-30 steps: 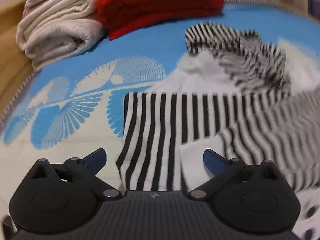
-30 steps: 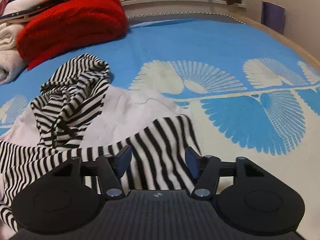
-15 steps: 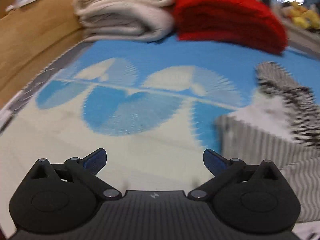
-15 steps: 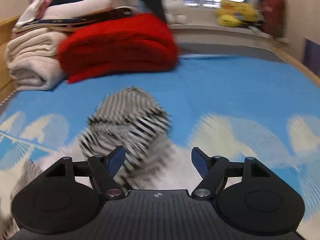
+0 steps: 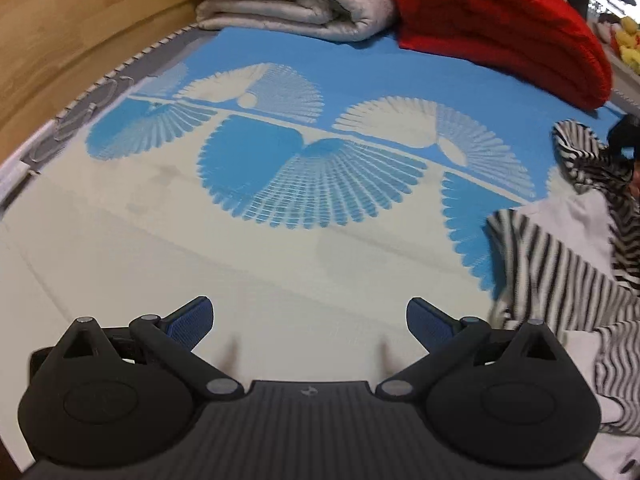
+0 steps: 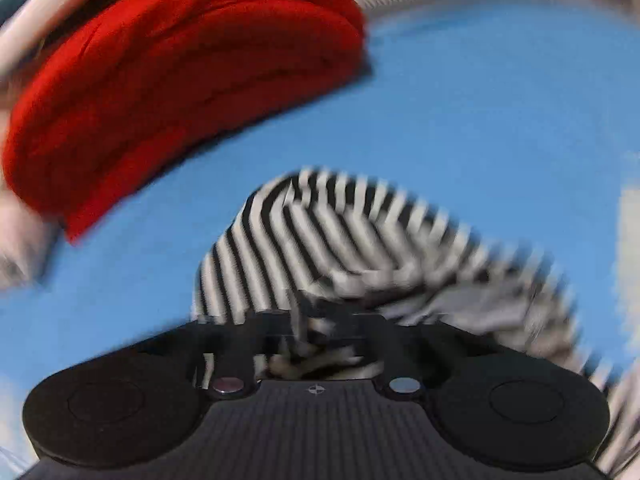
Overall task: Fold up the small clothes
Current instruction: 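Lift the striped side with the right gripper and fold it toward the hood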
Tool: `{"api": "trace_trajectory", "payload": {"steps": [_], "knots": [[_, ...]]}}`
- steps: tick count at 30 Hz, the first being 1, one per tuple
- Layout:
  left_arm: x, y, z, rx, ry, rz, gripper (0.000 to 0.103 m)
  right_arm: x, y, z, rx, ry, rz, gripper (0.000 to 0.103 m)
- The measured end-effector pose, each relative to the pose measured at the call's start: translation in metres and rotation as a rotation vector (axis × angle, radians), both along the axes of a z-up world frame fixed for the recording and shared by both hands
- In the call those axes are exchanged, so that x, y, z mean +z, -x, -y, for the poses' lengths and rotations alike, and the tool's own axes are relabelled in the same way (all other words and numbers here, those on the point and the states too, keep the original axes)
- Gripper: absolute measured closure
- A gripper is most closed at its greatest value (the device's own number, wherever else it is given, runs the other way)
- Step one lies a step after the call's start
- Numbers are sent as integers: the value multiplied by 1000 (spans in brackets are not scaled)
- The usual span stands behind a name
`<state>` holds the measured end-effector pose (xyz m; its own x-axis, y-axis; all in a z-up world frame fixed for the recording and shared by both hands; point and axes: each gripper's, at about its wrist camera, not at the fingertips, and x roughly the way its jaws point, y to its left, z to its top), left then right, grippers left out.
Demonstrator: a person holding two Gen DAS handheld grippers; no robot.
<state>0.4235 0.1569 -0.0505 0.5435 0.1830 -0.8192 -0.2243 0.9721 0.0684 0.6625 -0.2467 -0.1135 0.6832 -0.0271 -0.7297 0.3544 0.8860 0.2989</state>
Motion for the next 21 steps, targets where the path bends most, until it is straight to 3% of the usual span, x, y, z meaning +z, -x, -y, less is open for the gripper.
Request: {"api": "trace_trajectory", "payload": {"steps": [4,6,10,12,14,16,18,21], "knots": [[5,-1,10,-25,19,17,0,64,34,7,15,11,164,95],[10,1,16,-42,23,37,0,113,70,18,54,-67,260,95],[20,4,29,-69,55,66,0,188,185,40,180,-162,372,95],[22,5,36,-83,81,69,0,203,257,46,252,-173,381,95],[22,5,44,-96,106,70,0,194,330,50,295,-182,343,95],[21,6,54,-115,116,68,0,164,384,48,333,-205,237,95],[18,7,67,-133,90,65,0,113,439,43,344,-226,97,91],[11,8,84,-162,16,54,0,25,479,33,333,-130,-197,77]]}}
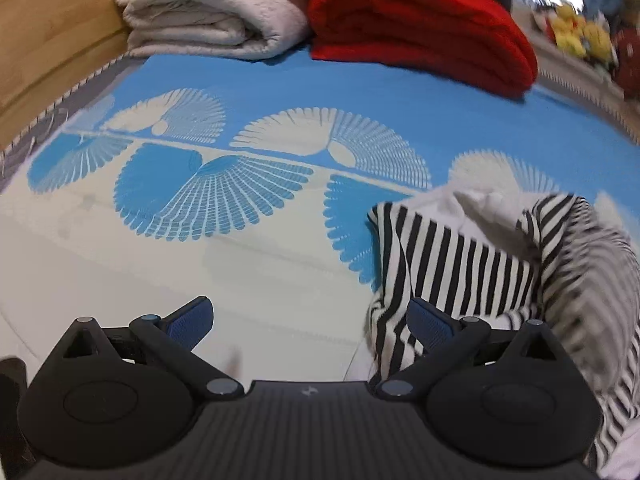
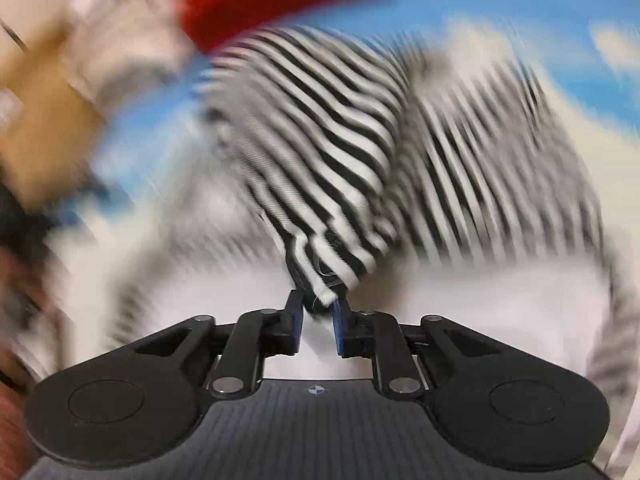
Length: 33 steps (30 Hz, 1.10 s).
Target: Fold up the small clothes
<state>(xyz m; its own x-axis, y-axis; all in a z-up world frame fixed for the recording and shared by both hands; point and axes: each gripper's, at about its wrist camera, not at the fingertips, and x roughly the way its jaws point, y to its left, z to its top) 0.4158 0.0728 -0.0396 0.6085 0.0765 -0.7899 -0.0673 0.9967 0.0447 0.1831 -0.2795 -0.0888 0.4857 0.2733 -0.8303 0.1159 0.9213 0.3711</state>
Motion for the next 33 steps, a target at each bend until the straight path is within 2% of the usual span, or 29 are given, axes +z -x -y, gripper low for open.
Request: {"api": "trace_trajectory", "payload": {"steps": [1,2,4,6,8,10,12,13,15,16,18,19,20,21,23,26,27,29,31,33], "knots": [[-1,2,4,0,-24,5,0,-19,6,3,-23,52,-93,74],[-1,3,6,3,-33,14,0,-19,16,11,-46,19,-45,63],[2,6,8,-3,-9,31,0,3,26,23,-93,-16,1,39],[5,7,11,-17,43,48,0,29,33,32,-148,-17,135,40],[9,5,15,-25,101,64,0,49,22,28,-118,62,248,41],[10,4,22,-39,162,65,0,57,2,17,-74,130,348,48],[8,2,31,-65,207,54,0,52,-17,9,-32,177,407,58],[5,1,37,-86,216,45,0,43,-26,2,-5,216,430,67],[-2,1,52,-129,209,38,0,21,-41,-8,49,292,436,69],[-6,2,61,-154,201,42,0,8,-54,-14,103,351,404,69],[-14,2,80,-204,195,51,0,-30,-64,-34,239,537,304,73],[-20,1,91,-230,198,51,0,-34,-58,-39,266,598,364,73],[-26,1,100,-254,200,42,0,-31,-55,-43,291,636,375,73],[-34,0,109,-274,191,17,0,-24,-54,-44,295,646,366,73],[-54,0,127,-309,113,-41,0,-2,-46,-36,248,570,405,63],[-85,4,151,-322,-140,-105,0,9,-43,-31,237,526,391,52],[-85,9,151,-327,-143,-61,0,5,-44,-31,261,526,353,51],[-81,11,154,-331,-161,-70,0,-17,-52,-33,294,547,244,51],[-70,14,150,-329,-146,-37,0,-22,-51,-32,284,559,248,50],[-54,18,141,-313,-136,18,0,-8,-48,-30,303,547,278,48]]}}
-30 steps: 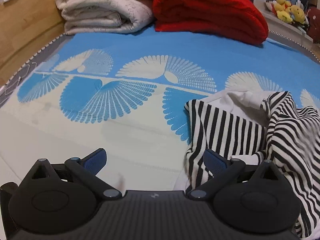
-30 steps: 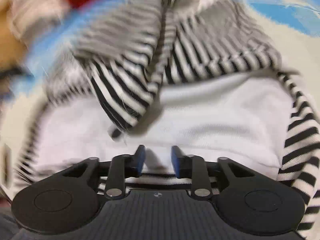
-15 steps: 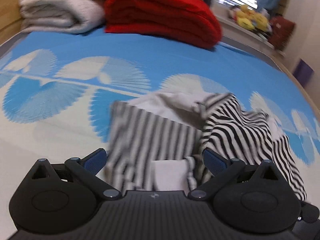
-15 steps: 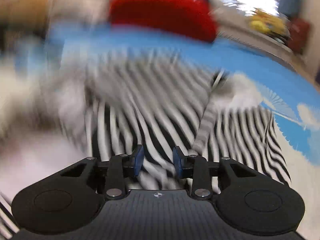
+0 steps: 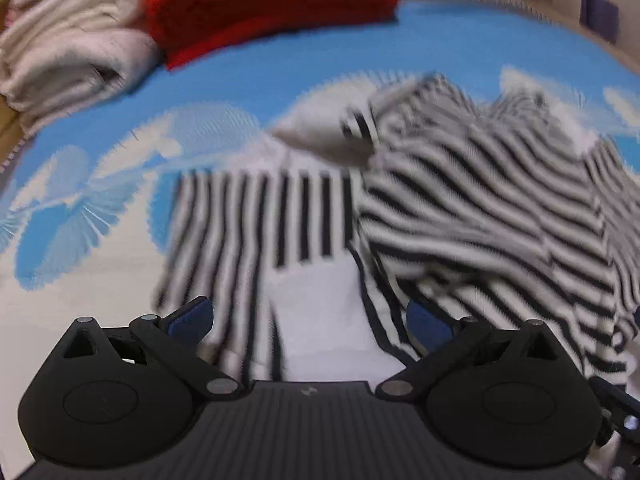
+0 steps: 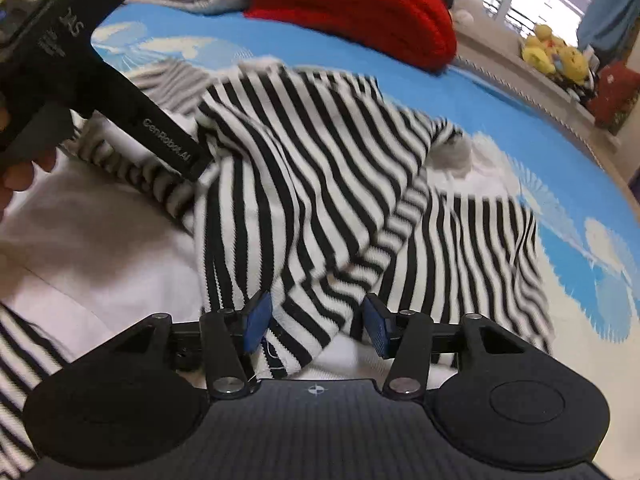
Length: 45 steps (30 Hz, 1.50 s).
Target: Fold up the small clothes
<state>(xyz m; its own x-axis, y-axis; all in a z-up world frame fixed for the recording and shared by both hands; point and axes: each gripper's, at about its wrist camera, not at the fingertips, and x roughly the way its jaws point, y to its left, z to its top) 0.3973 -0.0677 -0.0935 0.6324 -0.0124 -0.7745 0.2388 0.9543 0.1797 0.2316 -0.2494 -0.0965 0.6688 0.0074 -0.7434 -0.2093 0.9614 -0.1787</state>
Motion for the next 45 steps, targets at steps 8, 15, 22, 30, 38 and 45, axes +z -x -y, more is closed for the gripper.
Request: {"api": "trace_trajectory", "payload": {"steps": [8,15,22,30,38,45], "knots": [[62,70,-43,62,154,97,0,41,67,5,18,41,216,22],[39,183,-75,41,164,14,0,36,182,1,-11,86,218,17],[14,242,-115,142,174,-38,0,18,249,20,-96,181,201,15],[11,269,-118,155,174,22,0,17,269,29,-109,165,224,15],[3,268,-122,149,178,17,0,20,271,66,-228,-46,186,13],[-6,254,-133,202,257,-65,0,25,268,89,-320,-178,166,12]]}}
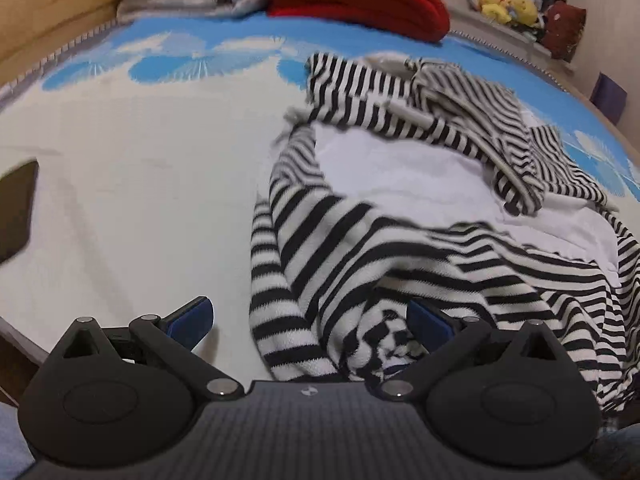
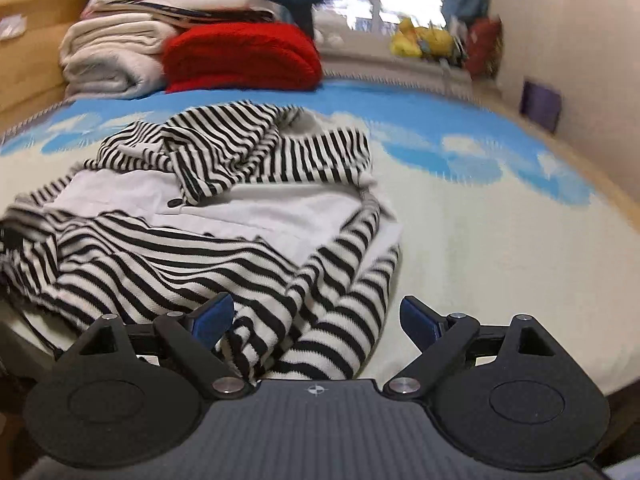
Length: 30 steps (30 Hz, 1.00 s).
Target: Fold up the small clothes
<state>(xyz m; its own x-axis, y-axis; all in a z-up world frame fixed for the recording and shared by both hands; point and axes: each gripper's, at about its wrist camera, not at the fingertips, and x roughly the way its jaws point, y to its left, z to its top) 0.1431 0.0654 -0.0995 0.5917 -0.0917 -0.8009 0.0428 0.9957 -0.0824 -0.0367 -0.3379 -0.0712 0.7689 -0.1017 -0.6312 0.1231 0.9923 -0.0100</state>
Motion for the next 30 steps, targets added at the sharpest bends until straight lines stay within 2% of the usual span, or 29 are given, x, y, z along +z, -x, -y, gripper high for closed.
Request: {"api": "trace_trajectory", "payload": {"steps": [2,3,6,7,9,10,11,12,13,17,19,22,25,27,30], "knots": [[-12,-8,-3,6,35,-67,0,-7,-5,10,-39,-69,-61,12],[-16,-10,-5,15,54,-75,0,-12,-8,15,-54,-105,-95,12],[-17,-10,0,-7,40,-69,0,-31,-19,29,-92,-225,-225,12],[-16,-10,1,-19,42,-73,0,-33,-19,32,-98,-246,-233,13],[-13,-7,-1,-43,96,-73,16,-30,-18,30,-76,-239,-225,42],[-9,-4,-4,-60,140,-70,38,-27,-17,30,-55,-247,-218,78],[-6,-3,-6,-76,184,-81,51,-24,-16,31,-29,-269,-225,84],[-3,-1,-9,-79,216,-84,57,-21,-14,32,-34,-273,-226,89],[0,1,-12,-84,233,-81,75,-18,-12,34,-31,-278,-228,93],[18,17,-20,-78,272,-95,80,5,2,38,-38,-331,-211,95],[33,33,-20,-101,263,-89,80,25,15,38,-26,-340,-187,96],[60,62,-28,-144,296,-74,81,53,38,35,-2,-353,-170,96],[87,84,-37,-166,312,-38,81,78,63,39,0,-409,-155,96],[97,81,-44,-153,343,-35,82,88,68,47,-13,-481,-147,96],[112,42,-45,-138,390,-32,83,103,44,64,-48,-572,-115,96]]}}
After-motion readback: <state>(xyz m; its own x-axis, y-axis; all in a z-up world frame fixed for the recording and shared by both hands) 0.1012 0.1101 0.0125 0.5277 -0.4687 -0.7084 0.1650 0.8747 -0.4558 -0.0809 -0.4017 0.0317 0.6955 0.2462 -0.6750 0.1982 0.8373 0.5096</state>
